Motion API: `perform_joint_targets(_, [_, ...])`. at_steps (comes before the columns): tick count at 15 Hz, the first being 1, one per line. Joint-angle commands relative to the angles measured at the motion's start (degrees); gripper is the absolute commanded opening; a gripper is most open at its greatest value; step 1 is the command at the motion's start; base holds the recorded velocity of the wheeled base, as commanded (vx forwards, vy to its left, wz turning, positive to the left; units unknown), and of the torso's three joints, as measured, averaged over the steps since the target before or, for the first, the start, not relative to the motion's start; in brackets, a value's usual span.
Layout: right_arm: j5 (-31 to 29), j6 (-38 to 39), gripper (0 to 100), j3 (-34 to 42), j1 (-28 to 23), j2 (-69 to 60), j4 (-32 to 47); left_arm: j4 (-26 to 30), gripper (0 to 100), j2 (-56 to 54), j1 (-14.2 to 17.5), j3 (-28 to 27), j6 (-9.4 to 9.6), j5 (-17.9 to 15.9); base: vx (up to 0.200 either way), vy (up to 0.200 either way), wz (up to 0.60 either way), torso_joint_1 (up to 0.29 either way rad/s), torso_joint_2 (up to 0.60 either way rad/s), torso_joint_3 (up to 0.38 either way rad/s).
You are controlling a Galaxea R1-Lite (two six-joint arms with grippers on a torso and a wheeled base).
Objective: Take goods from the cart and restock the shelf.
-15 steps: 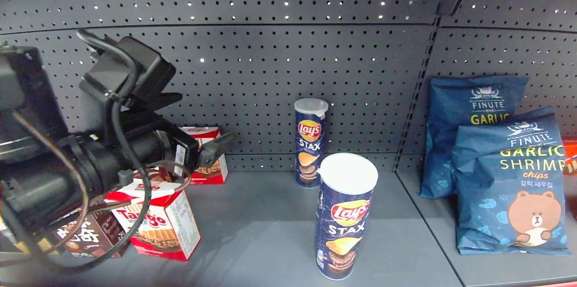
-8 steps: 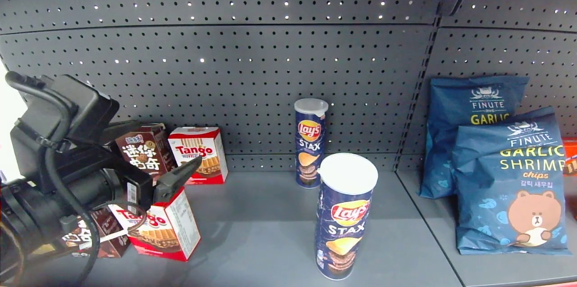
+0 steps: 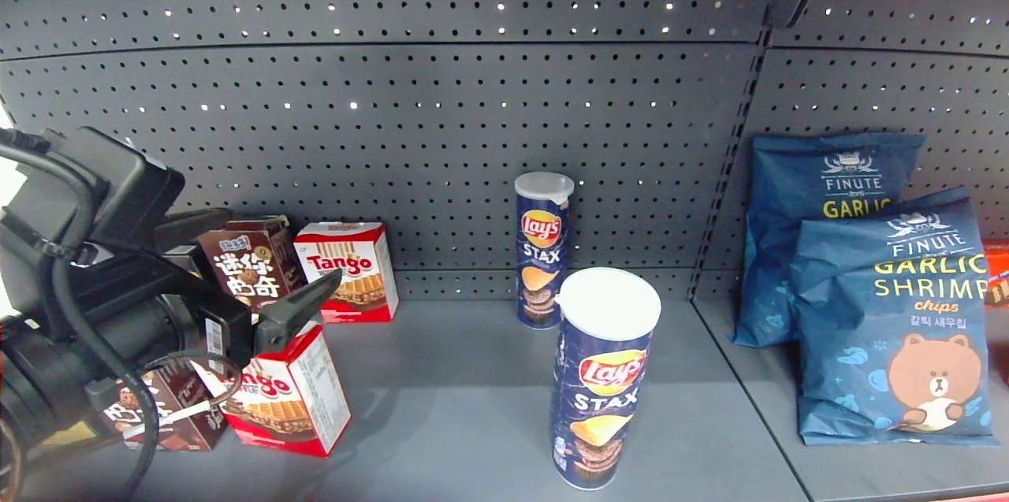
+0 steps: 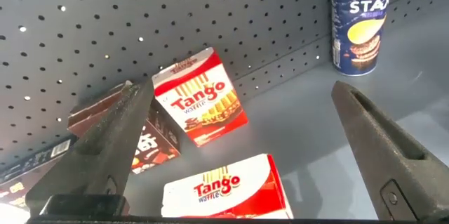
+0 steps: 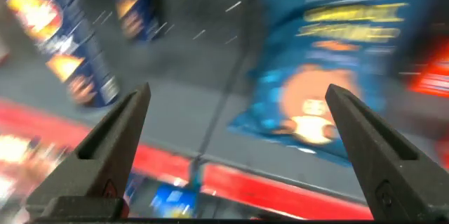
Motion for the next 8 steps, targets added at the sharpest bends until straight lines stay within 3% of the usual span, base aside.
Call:
perform_joint_targets(1, [0.61, -0.7, 100, -1.18, 6.64, 11.1, -0.03, -0.09, 100, 0.71, -0.05, -0.16, 0.15, 0.01, 0.0, 0.0, 0.0, 0.0, 0.0, 0.0])
perform_joint_targets(4, [0.08, -0.52, 100, -0.74, 12.44, 20.06, -2.58, -0.01, 100, 1.15, -0.05, -1.21, 0.23, 0.01, 0.0, 0.0, 0.0, 0.0, 0.0, 0.0])
perform_joint_targets(8, [-5.54, 2.47, 100, -1.01, 19.82, 36.67, -12.95, 0.35, 100, 1.94, -0.22, -3.5, 0.59, -0.16, 0.0, 0.0, 0.0, 0.0, 0.0, 0.0])
